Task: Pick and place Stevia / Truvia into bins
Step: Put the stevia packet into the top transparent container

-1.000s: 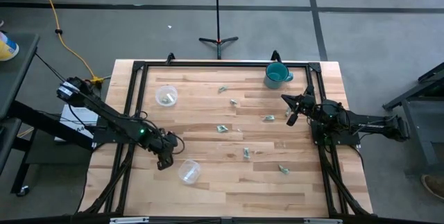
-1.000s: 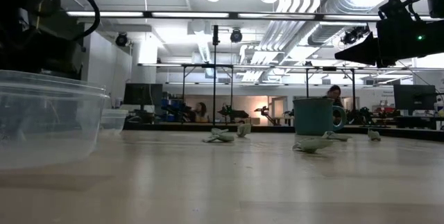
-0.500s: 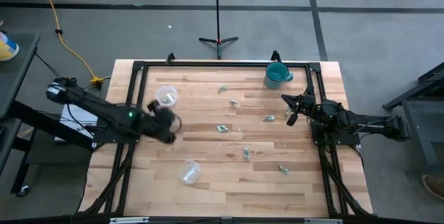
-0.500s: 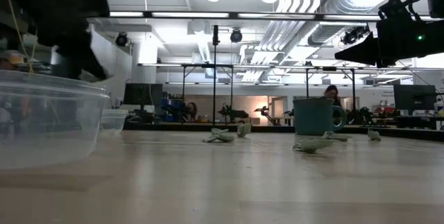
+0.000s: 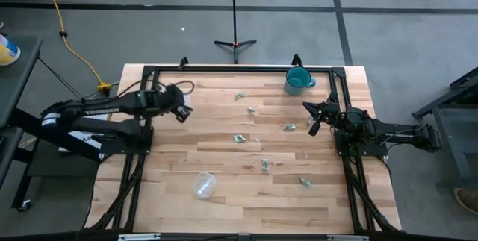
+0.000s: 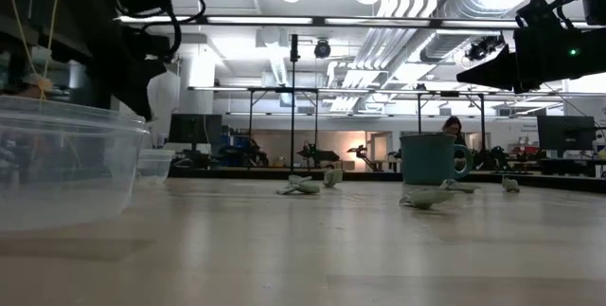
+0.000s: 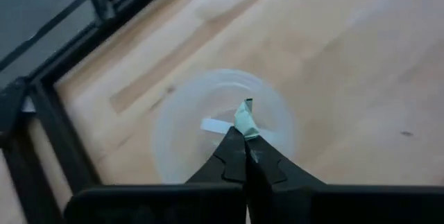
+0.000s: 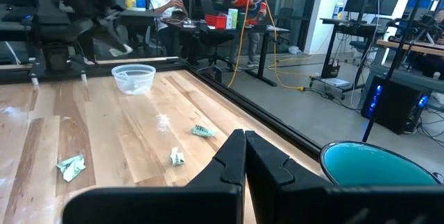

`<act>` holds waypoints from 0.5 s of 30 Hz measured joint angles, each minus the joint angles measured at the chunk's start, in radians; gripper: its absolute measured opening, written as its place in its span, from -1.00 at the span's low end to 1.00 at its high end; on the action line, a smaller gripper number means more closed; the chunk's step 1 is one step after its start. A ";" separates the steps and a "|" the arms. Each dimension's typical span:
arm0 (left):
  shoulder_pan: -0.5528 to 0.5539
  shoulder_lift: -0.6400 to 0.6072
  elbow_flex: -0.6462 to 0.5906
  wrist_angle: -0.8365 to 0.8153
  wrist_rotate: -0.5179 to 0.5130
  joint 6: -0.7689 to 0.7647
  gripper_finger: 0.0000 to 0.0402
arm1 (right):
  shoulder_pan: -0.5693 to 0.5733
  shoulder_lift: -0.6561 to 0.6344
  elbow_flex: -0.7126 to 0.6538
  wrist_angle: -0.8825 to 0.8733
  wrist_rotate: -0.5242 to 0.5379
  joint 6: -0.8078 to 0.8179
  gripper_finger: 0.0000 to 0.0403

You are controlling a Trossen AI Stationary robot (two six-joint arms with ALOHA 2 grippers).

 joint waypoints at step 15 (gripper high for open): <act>0.178 0.000 0.000 0.081 0.165 0.133 -0.04 | 0.000 0.000 0.000 -0.006 0.000 -0.001 -1.00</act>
